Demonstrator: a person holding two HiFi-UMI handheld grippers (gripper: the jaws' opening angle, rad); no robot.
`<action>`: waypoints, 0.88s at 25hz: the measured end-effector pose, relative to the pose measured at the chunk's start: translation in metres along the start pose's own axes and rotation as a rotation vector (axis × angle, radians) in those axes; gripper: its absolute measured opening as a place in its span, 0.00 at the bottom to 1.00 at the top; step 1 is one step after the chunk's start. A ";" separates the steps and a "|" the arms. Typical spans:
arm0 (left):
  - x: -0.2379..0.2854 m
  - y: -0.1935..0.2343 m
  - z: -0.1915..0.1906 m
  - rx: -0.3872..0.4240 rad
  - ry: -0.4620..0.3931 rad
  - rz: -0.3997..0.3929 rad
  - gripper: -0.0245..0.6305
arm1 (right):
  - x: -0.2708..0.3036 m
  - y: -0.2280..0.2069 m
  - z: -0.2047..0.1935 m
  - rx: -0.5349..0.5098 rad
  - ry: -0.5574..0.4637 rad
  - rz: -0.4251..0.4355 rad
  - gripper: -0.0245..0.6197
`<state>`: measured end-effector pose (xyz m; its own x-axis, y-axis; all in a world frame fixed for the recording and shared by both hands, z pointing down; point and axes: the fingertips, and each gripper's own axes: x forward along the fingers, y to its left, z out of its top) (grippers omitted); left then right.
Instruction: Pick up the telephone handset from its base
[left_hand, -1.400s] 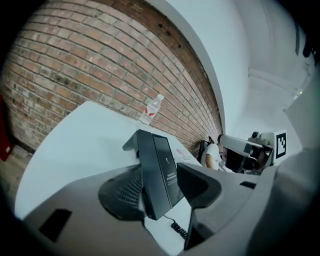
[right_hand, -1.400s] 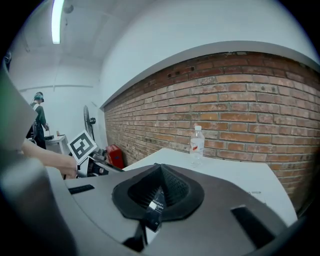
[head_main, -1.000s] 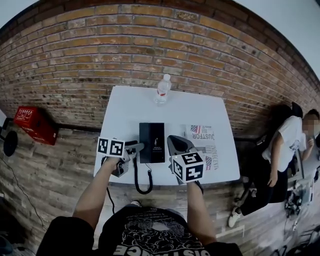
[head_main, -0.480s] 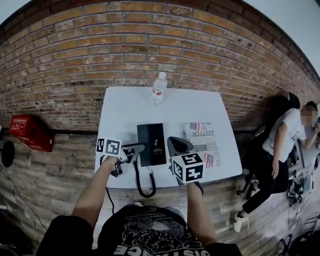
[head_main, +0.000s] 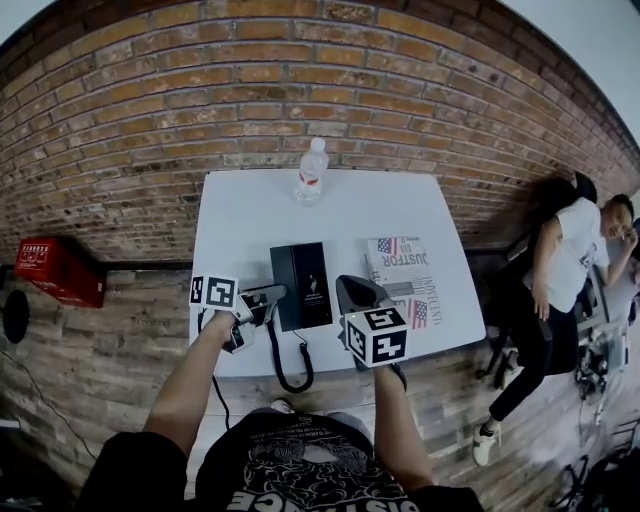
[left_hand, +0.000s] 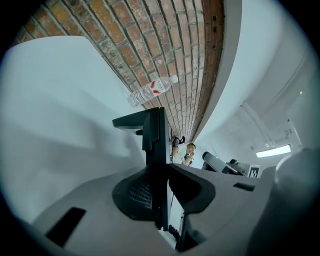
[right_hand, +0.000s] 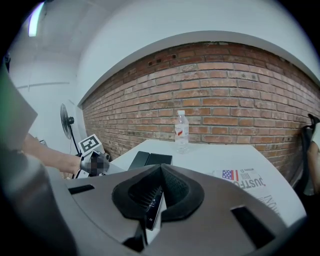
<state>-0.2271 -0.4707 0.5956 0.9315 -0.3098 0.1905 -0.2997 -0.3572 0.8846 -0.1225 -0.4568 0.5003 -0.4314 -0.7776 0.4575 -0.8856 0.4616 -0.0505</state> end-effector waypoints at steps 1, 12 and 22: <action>0.000 -0.001 0.000 -0.001 0.000 0.000 0.16 | -0.001 0.001 -0.001 0.001 0.001 0.000 0.04; -0.008 -0.015 0.001 -0.017 -0.042 -0.022 0.15 | -0.016 -0.001 -0.006 0.006 0.009 -0.010 0.04; -0.017 -0.050 0.000 0.016 -0.143 -0.028 0.15 | -0.059 -0.022 -0.010 0.011 -0.015 -0.040 0.04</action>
<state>-0.2282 -0.4474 0.5478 0.9010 -0.4216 0.1019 -0.2781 -0.3813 0.8816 -0.0763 -0.4170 0.4837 -0.3976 -0.8016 0.4464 -0.9041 0.4252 -0.0418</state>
